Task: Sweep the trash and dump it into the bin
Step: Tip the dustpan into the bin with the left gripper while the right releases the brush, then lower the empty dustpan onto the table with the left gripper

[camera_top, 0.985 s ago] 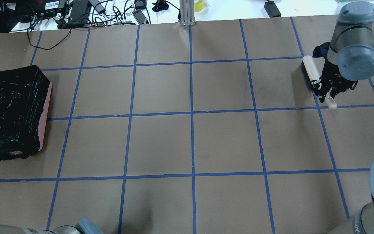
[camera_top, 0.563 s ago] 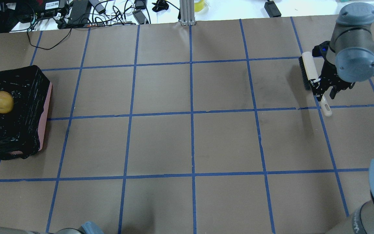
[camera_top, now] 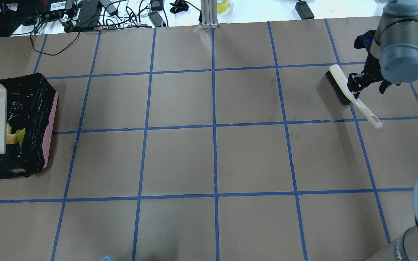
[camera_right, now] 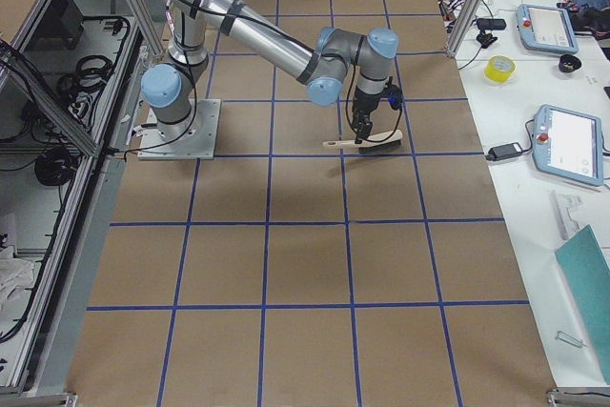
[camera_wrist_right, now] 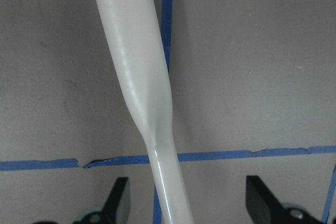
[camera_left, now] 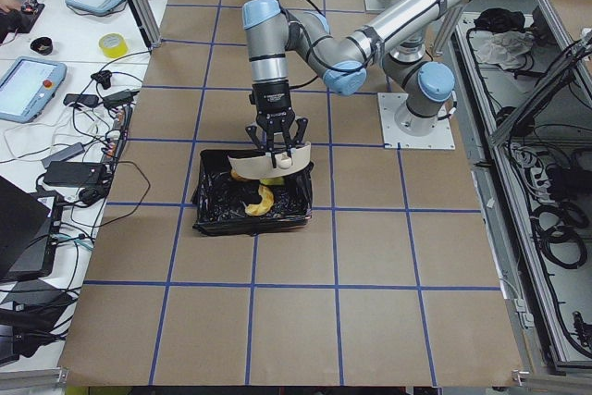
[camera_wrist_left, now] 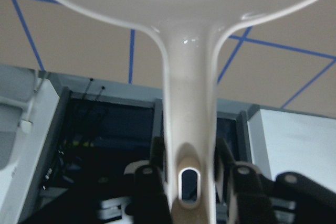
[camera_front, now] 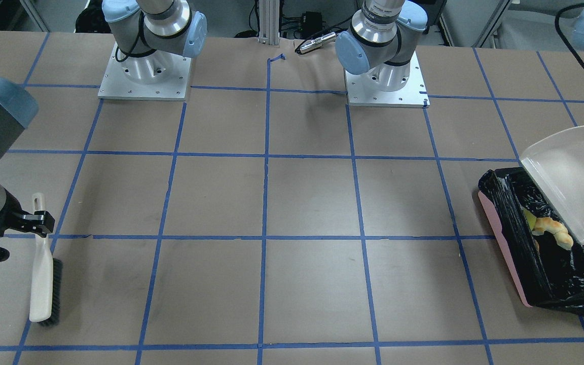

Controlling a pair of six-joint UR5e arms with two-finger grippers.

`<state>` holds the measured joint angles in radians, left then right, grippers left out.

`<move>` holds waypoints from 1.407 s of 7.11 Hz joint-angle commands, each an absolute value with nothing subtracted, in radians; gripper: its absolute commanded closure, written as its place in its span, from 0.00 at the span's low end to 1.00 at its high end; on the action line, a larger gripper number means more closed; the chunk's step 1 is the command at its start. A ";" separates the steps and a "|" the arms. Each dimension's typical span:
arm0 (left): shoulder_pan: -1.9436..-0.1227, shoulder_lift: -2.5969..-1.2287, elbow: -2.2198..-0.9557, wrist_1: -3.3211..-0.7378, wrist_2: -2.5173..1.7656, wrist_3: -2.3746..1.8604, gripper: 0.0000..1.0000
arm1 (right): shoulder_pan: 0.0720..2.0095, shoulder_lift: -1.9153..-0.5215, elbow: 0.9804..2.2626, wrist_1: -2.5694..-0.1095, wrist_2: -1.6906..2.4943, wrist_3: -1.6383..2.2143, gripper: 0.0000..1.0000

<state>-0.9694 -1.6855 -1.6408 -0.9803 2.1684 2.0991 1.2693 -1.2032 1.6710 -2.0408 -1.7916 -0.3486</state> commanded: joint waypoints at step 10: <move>-1.353 -2.103 -1.506 -1.051 1.651 1.761 1.00 | 1.583 -1.462 1.488 -1.572 -1.667 -0.127 0.11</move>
<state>-1.3207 -2.0588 -1.5212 -1.0801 1.6257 1.7622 1.5716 -1.4293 1.4367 -1.5623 -1.6666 -0.1455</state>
